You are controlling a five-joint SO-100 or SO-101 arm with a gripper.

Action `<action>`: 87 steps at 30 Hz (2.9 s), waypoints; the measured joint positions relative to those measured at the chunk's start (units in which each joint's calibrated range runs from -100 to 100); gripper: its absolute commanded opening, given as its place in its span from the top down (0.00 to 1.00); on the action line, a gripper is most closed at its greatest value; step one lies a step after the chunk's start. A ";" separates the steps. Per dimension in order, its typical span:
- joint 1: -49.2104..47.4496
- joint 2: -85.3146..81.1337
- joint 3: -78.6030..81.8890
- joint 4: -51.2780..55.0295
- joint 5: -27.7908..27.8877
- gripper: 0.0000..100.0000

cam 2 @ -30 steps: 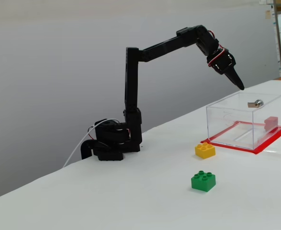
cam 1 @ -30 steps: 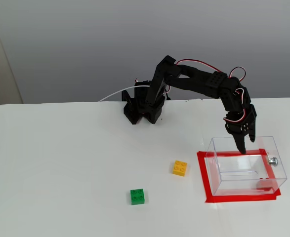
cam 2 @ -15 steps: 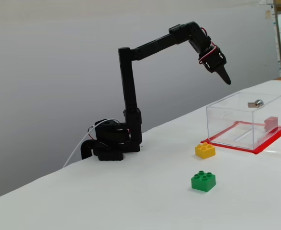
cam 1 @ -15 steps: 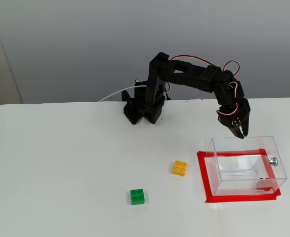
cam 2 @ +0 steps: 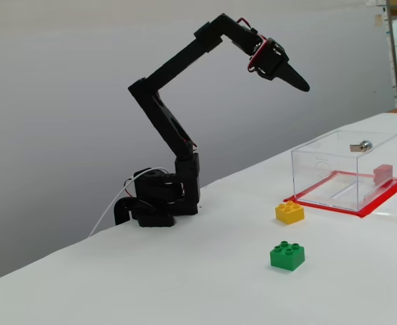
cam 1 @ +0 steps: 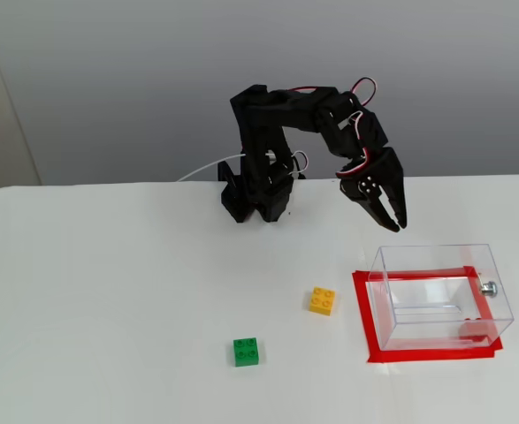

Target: Pick the red lego brick and place it into the transparent box

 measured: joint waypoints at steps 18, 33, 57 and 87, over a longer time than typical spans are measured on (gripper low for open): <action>32.91 -28.92 11.56 0.34 2.05 0.97; 42.74 -50.15 24.27 8.91 2.05 0.97; 43.70 -68.84 61.08 8.48 2.05 0.97; 52.46 -68.84 91.79 -4.80 2.05 0.97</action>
